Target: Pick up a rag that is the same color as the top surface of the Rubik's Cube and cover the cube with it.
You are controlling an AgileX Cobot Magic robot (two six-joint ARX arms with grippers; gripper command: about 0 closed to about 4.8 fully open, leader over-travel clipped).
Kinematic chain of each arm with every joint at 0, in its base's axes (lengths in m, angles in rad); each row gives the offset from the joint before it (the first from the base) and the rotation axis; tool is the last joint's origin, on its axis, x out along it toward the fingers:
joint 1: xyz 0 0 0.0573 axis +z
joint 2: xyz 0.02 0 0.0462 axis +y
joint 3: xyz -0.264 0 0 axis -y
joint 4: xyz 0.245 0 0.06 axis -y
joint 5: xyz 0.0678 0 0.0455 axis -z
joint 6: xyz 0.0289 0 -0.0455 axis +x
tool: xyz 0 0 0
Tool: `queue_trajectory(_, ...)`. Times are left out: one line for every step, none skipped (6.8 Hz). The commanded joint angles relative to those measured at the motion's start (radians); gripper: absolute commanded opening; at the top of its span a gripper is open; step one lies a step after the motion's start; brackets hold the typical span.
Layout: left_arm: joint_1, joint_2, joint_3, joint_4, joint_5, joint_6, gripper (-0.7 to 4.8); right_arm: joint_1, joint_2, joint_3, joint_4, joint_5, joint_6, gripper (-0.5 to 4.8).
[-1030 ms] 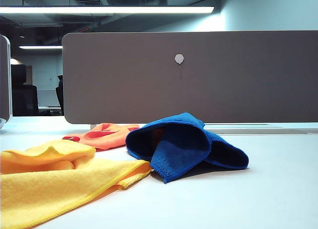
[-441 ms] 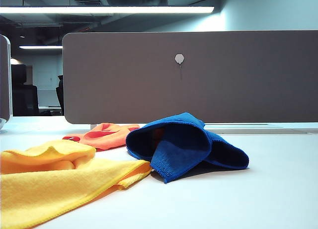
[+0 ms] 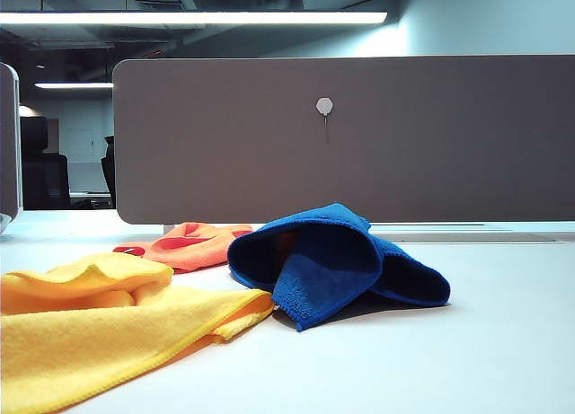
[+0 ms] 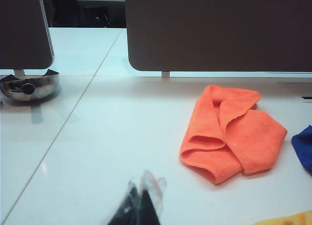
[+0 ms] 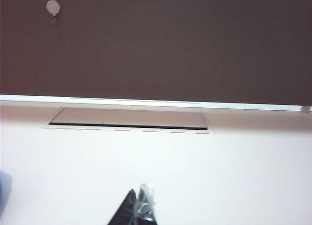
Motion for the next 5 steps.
queue_trajectory(-0.001, 0.001, 0.001, 0.002, 0.003, 0.000, -0.05, 0.000, -0.001, 0.000, 0.009, -0.042, -0.001, -0.05)
queue_trajectory(-0.001, 0.001, 0.001, -0.026, 0.003, 0.000, -0.05, 0.000, -0.001, 0.000, 0.004, -0.042, -0.002, -0.05)
queue_trajectory(-0.001, 0.001, 0.001, -0.071, 0.003, 0.000, -0.05, 0.000, -0.001, 0.000, -0.009, -0.033, -0.002, -0.05)
queue_trajectory(-0.001, 0.000, 0.001, -0.068, 0.003, 0.000, -0.05, 0.000, -0.001, 0.000, -0.014, -0.030, -0.002, -0.05)
queue_trajectory(-0.001, 0.000, 0.001, -0.031, 0.004, 0.000, -0.05, 0.000, -0.001, 0.000, -0.032, -0.031, -0.001, -0.05)
